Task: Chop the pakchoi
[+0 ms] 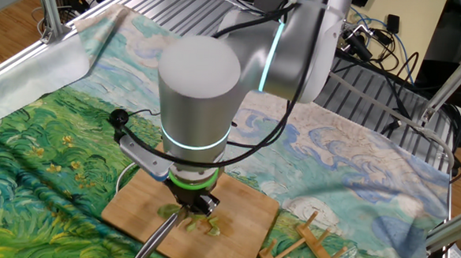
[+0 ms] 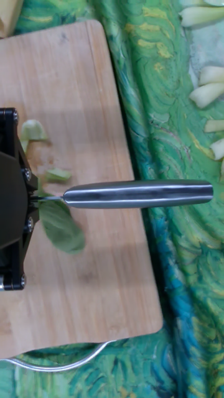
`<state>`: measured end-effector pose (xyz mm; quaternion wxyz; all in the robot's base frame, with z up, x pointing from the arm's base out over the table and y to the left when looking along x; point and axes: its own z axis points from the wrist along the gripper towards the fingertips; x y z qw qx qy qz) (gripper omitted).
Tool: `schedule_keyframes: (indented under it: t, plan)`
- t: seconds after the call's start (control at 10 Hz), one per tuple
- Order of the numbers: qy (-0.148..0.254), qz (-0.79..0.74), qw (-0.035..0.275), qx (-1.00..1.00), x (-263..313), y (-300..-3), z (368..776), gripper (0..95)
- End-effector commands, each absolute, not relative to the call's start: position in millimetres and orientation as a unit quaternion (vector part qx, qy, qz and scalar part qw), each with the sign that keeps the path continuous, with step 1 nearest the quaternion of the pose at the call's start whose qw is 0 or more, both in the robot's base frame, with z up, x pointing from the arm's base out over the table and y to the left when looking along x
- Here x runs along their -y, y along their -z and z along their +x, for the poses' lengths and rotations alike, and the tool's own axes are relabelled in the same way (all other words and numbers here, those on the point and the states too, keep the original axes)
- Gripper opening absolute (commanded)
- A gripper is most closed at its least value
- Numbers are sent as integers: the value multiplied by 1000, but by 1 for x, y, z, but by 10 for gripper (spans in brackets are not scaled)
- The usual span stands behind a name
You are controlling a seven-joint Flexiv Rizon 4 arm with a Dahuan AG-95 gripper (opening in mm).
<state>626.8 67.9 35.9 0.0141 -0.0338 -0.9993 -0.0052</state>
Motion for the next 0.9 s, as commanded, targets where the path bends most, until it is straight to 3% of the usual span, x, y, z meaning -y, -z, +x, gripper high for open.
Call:
schedule_keyframes:
  t: [0.1,0.9]
  plan:
    - [3,-31,13,999,-66,-39,623,0]
    - [4,-27,4,1000,-69,-31,625,0]
